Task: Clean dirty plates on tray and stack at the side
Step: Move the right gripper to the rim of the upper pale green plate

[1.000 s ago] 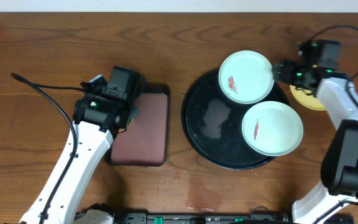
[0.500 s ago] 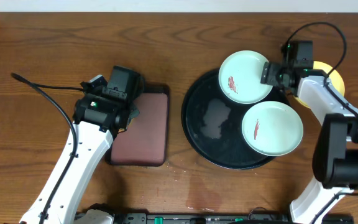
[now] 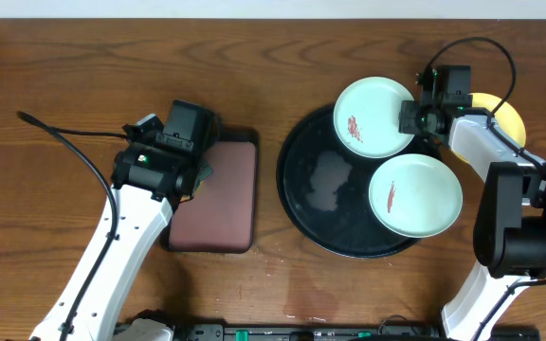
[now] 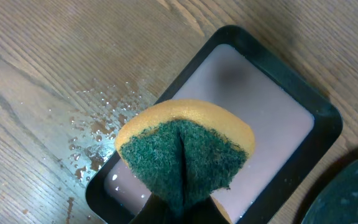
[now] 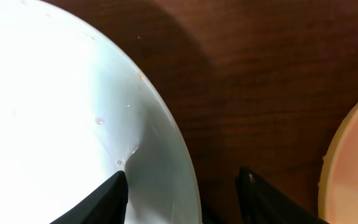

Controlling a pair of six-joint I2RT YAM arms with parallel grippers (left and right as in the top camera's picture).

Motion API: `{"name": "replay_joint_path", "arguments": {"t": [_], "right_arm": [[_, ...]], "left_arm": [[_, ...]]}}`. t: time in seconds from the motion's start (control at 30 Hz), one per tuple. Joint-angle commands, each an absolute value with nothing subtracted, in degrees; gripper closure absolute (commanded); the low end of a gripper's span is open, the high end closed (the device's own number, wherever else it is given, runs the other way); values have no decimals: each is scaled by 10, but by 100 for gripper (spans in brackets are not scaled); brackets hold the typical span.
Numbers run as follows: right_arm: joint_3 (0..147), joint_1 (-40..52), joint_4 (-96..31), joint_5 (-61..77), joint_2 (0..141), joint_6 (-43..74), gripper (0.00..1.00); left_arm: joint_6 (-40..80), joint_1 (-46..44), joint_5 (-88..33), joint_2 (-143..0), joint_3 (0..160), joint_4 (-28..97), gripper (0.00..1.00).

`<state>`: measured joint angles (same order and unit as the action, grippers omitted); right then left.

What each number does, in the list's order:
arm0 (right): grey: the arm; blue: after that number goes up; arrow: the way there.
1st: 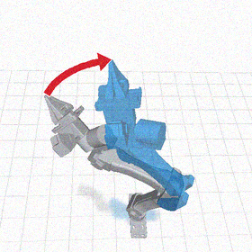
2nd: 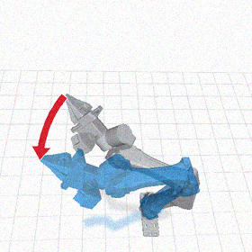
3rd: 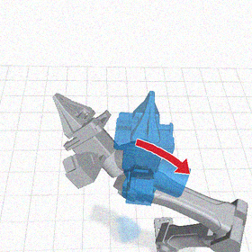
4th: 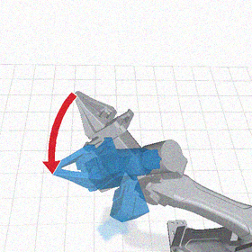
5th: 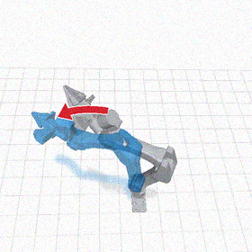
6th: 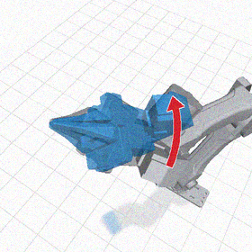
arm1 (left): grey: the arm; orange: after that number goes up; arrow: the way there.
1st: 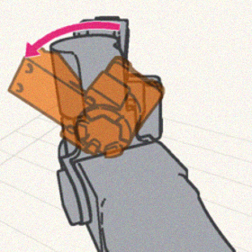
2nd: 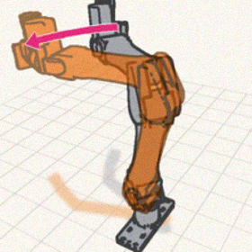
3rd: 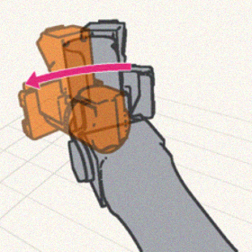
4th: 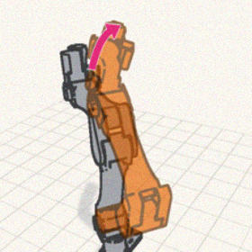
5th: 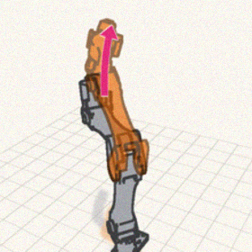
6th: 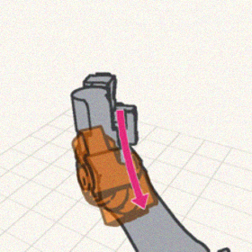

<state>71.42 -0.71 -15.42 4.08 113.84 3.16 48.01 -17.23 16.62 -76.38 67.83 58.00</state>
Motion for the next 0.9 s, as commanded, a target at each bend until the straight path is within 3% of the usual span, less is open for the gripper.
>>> {"name": "replay_joint_path", "arguments": {"t": [0.0,0.47,0.6,0.87], "right_arm": [[717,-1,-145,41,1136,-24,43],[717,-1,-105,42,1136,-134,34],[717,-1,-79,57,1136,-133,50],[717,-4,-77,63,1136,-127,55]], "left_arm": [[484,-169,171,-767,673,578,92],[484,-169,169,-767,673,578,92],[484,-169,170,-767,673,578,92],[484,-169,170,-767,673,578,92]]}}
